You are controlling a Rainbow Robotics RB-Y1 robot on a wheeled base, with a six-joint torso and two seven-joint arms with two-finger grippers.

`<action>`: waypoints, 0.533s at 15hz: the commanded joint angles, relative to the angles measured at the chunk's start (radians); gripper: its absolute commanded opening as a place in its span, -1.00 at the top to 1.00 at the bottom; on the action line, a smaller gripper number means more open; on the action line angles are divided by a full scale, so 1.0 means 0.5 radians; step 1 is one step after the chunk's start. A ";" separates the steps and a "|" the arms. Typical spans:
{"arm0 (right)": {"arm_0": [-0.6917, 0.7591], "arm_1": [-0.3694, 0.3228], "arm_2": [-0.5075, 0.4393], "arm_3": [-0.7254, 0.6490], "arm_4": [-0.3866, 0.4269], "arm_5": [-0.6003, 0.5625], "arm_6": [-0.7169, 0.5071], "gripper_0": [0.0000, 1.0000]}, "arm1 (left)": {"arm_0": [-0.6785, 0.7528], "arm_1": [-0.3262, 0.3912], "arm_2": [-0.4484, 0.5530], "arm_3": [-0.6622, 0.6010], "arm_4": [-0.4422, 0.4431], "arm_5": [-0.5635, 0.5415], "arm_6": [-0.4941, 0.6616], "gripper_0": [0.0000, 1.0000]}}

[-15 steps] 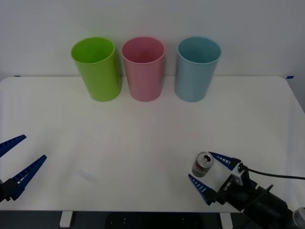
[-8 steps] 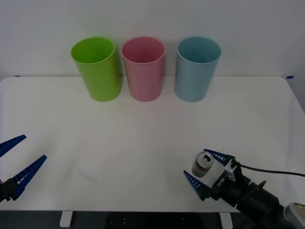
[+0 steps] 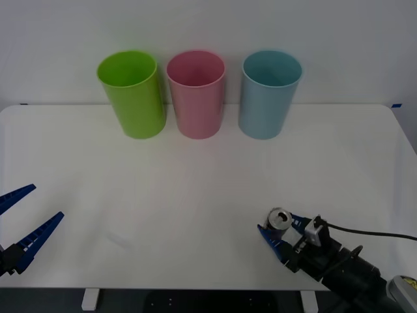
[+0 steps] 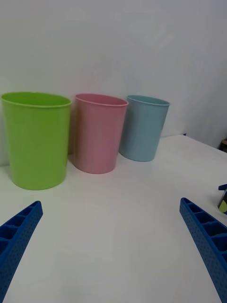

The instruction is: Grasp the object on the table and drop it into the matching bin: aluminum can to the light blue bin, PET bottle to the pink bin.

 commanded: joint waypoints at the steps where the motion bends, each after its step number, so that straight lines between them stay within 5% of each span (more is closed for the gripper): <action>1: 0.000 0.000 0.000 -0.003 -0.003 0.000 -0.005 1.00 | 0.000 0.000 0.000 0.000 0.000 0.000 0.000 -1.00; 8: -0.006 0.000 -0.009 -0.003 -0.098 -0.006 -0.005 1.00 | 0.000 0.000 0.000 0.000 0.000 0.000 0.000 -1.00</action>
